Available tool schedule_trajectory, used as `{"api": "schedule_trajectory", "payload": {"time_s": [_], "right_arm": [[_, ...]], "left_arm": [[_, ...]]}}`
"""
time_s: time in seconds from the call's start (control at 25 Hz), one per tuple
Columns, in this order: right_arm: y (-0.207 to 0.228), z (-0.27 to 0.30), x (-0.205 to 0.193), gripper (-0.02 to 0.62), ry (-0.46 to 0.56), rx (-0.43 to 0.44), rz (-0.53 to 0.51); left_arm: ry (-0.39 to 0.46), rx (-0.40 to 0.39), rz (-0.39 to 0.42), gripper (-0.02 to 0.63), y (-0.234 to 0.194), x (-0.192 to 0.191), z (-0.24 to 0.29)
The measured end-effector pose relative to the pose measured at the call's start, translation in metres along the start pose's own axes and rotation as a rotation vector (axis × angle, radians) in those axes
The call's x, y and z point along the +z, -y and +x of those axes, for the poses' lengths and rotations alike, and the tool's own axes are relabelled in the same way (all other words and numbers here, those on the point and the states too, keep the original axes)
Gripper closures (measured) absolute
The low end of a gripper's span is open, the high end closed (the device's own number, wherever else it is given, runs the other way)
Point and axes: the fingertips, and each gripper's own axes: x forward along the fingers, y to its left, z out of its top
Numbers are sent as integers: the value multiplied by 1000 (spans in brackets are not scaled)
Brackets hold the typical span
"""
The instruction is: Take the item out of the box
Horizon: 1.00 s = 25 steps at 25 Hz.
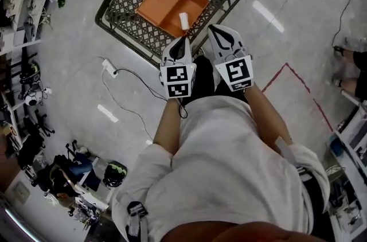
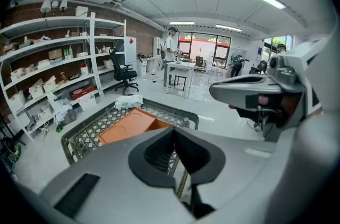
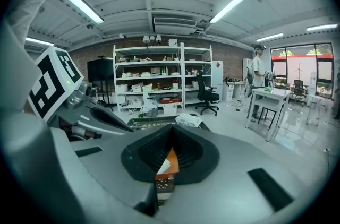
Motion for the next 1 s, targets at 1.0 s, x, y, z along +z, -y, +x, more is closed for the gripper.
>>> {"api": "schedule_trajectory", "payload": {"time_s": [1.0], "right_arm": [[13, 71, -107, 592, -266, -86, 87]], "left_arm": [[-294, -57, -128, 598, -54, -87, 127]]}}
